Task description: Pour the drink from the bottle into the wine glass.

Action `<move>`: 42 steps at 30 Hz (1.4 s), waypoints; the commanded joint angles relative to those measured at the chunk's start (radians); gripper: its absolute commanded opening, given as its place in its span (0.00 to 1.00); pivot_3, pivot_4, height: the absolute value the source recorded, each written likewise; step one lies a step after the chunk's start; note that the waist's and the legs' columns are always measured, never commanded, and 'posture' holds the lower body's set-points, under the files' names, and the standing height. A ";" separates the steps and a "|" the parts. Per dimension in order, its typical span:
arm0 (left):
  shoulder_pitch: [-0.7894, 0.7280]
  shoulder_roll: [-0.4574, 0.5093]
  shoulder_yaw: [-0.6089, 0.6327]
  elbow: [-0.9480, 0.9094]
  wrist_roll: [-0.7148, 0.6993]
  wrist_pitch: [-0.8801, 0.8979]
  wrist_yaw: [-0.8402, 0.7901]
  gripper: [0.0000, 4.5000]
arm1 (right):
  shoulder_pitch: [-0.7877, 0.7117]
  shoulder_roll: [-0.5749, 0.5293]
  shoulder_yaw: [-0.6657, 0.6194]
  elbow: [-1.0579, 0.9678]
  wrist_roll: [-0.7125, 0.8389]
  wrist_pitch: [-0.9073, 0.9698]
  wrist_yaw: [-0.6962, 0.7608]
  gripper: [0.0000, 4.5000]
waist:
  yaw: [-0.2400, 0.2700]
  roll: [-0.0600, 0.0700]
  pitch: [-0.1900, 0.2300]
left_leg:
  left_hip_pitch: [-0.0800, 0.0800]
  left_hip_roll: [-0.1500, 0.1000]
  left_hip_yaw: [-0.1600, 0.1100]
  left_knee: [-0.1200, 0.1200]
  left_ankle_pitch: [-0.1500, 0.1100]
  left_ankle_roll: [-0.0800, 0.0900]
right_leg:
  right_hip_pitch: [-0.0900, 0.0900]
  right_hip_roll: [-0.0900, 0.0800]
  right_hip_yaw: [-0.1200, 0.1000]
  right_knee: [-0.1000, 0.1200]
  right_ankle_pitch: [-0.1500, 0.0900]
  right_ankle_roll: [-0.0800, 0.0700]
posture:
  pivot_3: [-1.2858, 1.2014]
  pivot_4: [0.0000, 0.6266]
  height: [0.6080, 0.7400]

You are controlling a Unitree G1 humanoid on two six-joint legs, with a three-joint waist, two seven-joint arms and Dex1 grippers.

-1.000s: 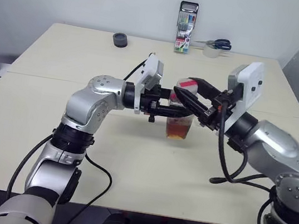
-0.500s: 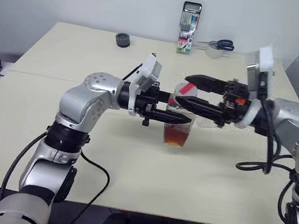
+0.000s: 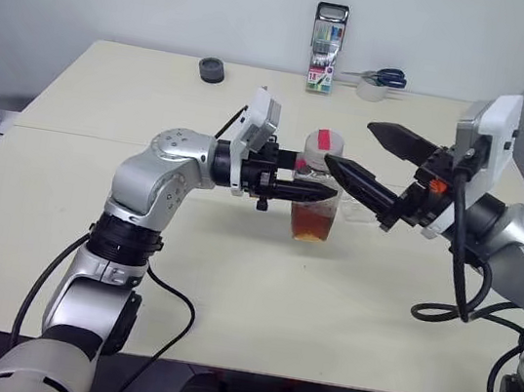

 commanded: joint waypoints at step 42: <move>-0.063 0.014 0.018 0.011 0.007 -0.019 -0.012 0.42 | 0.032 -0.018 -0.014 -0.045 0.060 -0.043 -0.017 0.99 | 0.000 0.000 0.000 | 0.000 0.000 0.000 0.000 0.000 0.000 | 0.000 0.000 0.000 0.000 0.000 0.000 | 0.52 0.24 1.00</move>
